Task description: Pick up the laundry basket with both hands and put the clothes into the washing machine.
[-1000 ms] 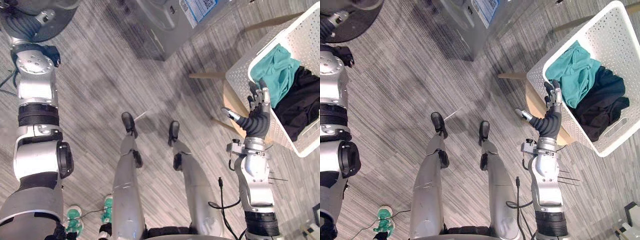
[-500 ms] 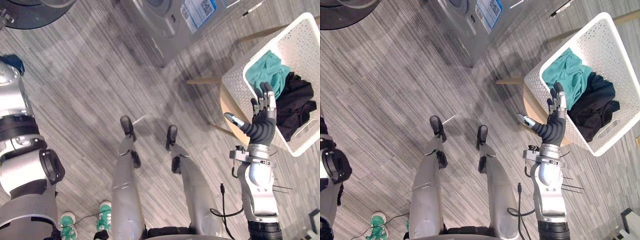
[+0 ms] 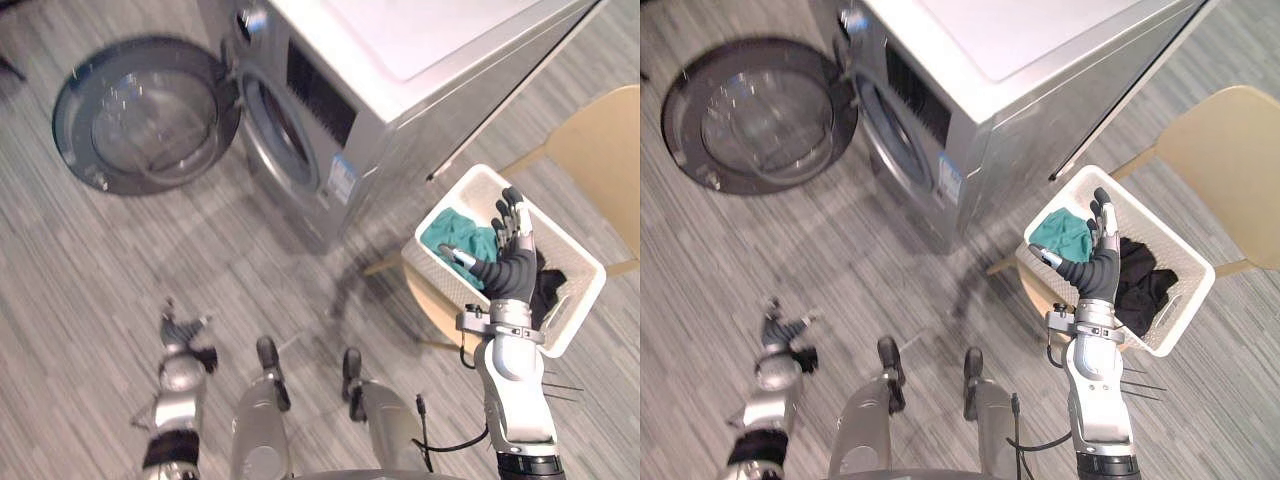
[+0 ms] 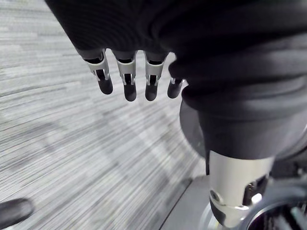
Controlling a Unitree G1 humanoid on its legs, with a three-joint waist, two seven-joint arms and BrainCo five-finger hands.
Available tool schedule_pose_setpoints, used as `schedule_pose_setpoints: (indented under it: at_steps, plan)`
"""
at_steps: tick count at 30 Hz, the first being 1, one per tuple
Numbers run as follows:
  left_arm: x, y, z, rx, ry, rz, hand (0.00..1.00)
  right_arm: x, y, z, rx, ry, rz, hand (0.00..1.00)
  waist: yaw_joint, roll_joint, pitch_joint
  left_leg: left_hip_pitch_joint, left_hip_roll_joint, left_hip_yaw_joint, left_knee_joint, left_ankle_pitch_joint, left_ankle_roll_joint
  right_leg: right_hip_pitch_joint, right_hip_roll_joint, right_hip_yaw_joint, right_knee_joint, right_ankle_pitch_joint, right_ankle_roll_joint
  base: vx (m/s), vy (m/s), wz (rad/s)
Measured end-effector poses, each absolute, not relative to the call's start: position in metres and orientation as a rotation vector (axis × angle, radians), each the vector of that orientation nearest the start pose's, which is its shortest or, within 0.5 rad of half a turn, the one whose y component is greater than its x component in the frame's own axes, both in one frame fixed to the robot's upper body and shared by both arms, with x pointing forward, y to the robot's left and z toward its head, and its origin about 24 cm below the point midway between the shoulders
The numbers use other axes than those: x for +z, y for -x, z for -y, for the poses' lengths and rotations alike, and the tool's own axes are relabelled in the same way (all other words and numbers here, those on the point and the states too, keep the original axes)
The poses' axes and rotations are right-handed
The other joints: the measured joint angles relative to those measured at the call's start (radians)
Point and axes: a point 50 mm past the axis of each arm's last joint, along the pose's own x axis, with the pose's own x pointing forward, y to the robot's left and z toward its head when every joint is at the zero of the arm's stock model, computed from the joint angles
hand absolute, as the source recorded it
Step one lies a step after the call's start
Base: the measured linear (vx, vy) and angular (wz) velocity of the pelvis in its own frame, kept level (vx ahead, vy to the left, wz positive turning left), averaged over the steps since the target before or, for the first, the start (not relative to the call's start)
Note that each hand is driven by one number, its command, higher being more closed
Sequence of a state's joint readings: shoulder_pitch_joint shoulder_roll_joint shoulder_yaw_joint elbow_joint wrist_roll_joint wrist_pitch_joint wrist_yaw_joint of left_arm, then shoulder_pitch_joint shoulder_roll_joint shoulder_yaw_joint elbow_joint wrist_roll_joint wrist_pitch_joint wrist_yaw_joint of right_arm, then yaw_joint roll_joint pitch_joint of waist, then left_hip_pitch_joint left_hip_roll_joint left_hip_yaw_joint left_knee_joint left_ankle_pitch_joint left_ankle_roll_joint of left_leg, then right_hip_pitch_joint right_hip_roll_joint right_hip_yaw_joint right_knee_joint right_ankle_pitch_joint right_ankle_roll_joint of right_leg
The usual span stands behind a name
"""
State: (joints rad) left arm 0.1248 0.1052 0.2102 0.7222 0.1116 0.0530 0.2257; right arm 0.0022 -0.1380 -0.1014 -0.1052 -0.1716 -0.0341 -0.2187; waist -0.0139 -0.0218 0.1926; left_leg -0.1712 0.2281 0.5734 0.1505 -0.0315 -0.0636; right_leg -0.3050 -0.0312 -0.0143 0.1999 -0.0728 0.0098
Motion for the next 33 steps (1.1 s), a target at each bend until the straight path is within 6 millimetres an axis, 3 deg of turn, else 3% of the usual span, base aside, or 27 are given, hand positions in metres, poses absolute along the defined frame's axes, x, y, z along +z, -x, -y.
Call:
schedule_pose_setpoints:
  at_steps: [2,4,5,7,8,9,10,11,12,13,14,15,17,18,19,20,22,24,27,30,33]
  plan:
    - [-0.135,-0.109,-0.237,0.418,-0.239,-0.969,0.0,0.063,-0.251,0.207,-0.301,0.323,0.105,0.0,-0.003,0.007,0.001,0.085,0.019,0.083,0.008,-0.031,-0.022,0.054,-0.083,-0.255,0.004,-0.002,-0.013,0.07,0.042,-1.11]
    - [-0.144,-0.089,-0.236,0.387,-0.253,-1.054,0.0,0.051,-0.251,0.206,-0.279,0.339,0.051,0.0,-0.001,0.018,-0.012,0.154,0.053,0.144,0.036,-0.065,-0.058,0.114,-0.112,-0.409,0.001,0.002,-0.019,0.13,-0.01,-1.02]
    - [-0.149,-0.083,-0.232,0.362,-0.266,-1.091,0.0,0.047,-0.25,0.205,-0.26,0.347,0.037,0.0,-0.014,0.026,-0.028,0.169,0.076,0.172,0.053,-0.076,-0.074,0.113,-0.09,-0.386,0.003,0.006,-0.01,0.16,-0.078,-0.82]
    - [-0.151,-0.08,-0.229,0.328,-0.281,-1.113,0.0,0.041,-0.248,0.201,-0.227,0.359,0.014,0.0,-0.012,0.037,-0.04,0.173,0.135,0.184,0.144,-0.093,-0.09,0.112,-0.054,-0.343,0.004,-0.007,-0.014,0.18,-0.165,-0.89]
    - [-0.152,-0.078,-0.228,0.326,-0.28,-1.119,0.0,0.033,-0.246,0.196,-0.183,0.374,-0.017,0.0,-0.004,0.038,-0.04,0.158,0.196,0.158,0.279,-0.092,-0.079,0.128,-0.036,-0.308,0.009,-0.015,-0.022,0.2,-0.179,-1.0]
    - [-0.152,-0.078,-0.226,0.323,-0.275,-1.119,0.0,0.03,-0.245,0.195,-0.17,0.384,-0.032,0.0,0.0,0.044,-0.038,0.149,0.226,0.132,0.352,-0.09,-0.045,0.142,-0.024,-0.293,0.012,-0.018,-0.025,0.2,-0.181,-0.99]
    - [-0.153,-0.079,-0.222,0.315,-0.267,-1.119,0.0,0.025,-0.244,0.193,-0.151,0.398,-0.053,0.0,0.001,0.056,-0.038,0.119,0.261,0.053,0.472,-0.053,0.035,0.165,-0.002,-0.266,0.02,-0.022,-0.033,0.21,-0.125,-0.83]
    - [-0.153,-0.08,-0.221,0.313,-0.266,-1.112,0.0,0.025,-0.244,0.194,-0.145,0.408,-0.052,0.0,0.0,0.061,-0.037,0.044,0.258,-0.09,0.589,0.006,0.076,0.182,-0.002,-0.23,0.019,-0.032,-0.047,0.19,-0.083,-0.78]
    - [-0.153,-0.082,-0.22,0.306,-0.267,-1.108,0.0,0.025,-0.245,0.195,-0.145,0.419,-0.05,0.0,0.0,0.058,-0.035,0.012,0.242,-0.146,0.635,-0.033,0.051,0.182,-0.001,-0.215,0.018,-0.035,-0.05,0.19,-0.007,-0.7]
    - [-0.152,-0.087,-0.217,0.292,-0.269,-1.089,0.0,0.024,-0.247,0.197,-0.146,0.432,-0.058,0.0,0.002,0.062,-0.033,-0.039,0.187,-0.232,0.67,-0.124,0.018,0.196,-0.007,-0.179,0.004,-0.035,-0.052,0.16,0.005,-0.56]
    - [-0.152,-0.087,-0.216,0.287,-0.271,-1.085,0.0,0.023,-0.247,0.199,-0.147,0.44,-0.067,0.0,0.005,0.062,-0.032,-0.05,0.156,-0.262,0.658,-0.154,0.009,0.205,-0.01,-0.167,-0.001,-0.035,-0.052,0.19,0.009,-0.67]
    - [-0.153,-0.087,-0.215,0.271,-0.279,-1.085,0.0,0.019,-0.248,0.201,-0.142,0.464,-0.087,0.0,0.012,0.062,-0.032,-0.058,0.093,-0.317,0.579,-0.186,0.002,0.228,-0.015,-0.145,-0.009,-0.034,-0.05,0.18,0.046,-0.66]
    - [-0.152,-0.09,-0.212,0.252,-0.286,-1.075,0.0,0.015,-0.252,0.204,-0.137,0.5,-0.109,0.0,0.027,0.062,-0.029,-0.066,0.011,-0.388,0.403,-0.192,-0.012,0.244,-0.022,-0.119,-0.009,-0.031,-0.045,0.17,0.116,-0.69]
    - [-0.153,-0.092,-0.209,0.235,-0.289,-1.072,0.0,0.015,-0.258,0.205,-0.12,0.536,-0.115,0.0,0.03,0.079,-0.028,-0.059,-0.035,-0.452,0.222,-0.139,-0.055,0.246,-0.019,-0.115,-0.01,-0.027,-0.029,0.12,0.157,-0.61]
    - [-0.153,-0.091,-0.206,0.228,-0.287,-1.074,0.0,0.017,-0.26,0.206,-0.108,0.567,-0.109,0.0,0.031,0.096,-0.027,-0.061,-0.037,-0.462,0.172,-0.067,-0.06,0.246,-0.008,-0.111,-0.01,-0.032,-0.012,0.13,0.226,-0.73]
    - [-0.153,-0.093,-0.206,0.226,-0.289,-1.069,0.0,0.019,-0.265,0.203,-0.085,0.597,-0.095,0.0,0.036,0.11,-0.012,-0.058,-0.038,-0.457,0.176,-0.04,-0.021,0.247,-0.006,-0.095,-0.007,-0.048,0.012,0.07,0.162,-0.5]
    - [-0.15,-0.102,-0.211,0.229,-0.299,-1.042,0.0,0.021,-0.27,0.196,-0.052,0.623,-0.083,0.0,0.028,0.084,0.003,-0.065,-0.076,-0.445,0.162,-0.045,-0.016,0.235,-0.044,-0.092,-0.013,-0.049,0.04,0.09,0.168,-0.17]
    - [-0.148,-0.109,-0.211,0.23,-0.299,-1.017,0.0,0.028,-0.284,0.191,-0.007,0.693,-0.05,0.0,0.031,0.084,0.029,-0.099,-0.097,-0.432,0.165,-0.05,0.004,0.201,-0.067,-0.088,-0.009,-0.043,0.06,0.04,0.179,-0.01]
    - [-0.141,-0.129,-0.216,0.236,-0.308,-0.968,0.0,0.059,-0.324,0.175,0.074,0.82,0.048,0.0,0.044,0.09,0.101,-0.169,-0.121,-0.415,0.163,-0.034,0.038,0.114,-0.089,-0.065,0.001,-0.021,0.078,-0.05,0.14,-0.11]
    - [-0.131,-0.154,-0.218,0.243,-0.311,-0.892,0.0,0.094,-0.355,0.18,0.052,0.944,0.11,0.0,0.082,0.098,0.17,-0.232,-0.133,-0.415,0.153,-0.01,0.06,0.049,-0.1,-0.068,0.002,0.003,0.084,-0.03,0.071,0.08]
    - [-0.124,-0.165,-0.223,0.274,-0.307,-0.843,0.0,0.131,-0.379,0.187,0.012,1.057,0.16,0.0,0.09,0.099,0.217,-0.279,-0.149,-0.433,0.127,0.02,0.069,0.003,-0.111,-0.093,0.0,0.026,0.084,0.0,0.032,0.2]
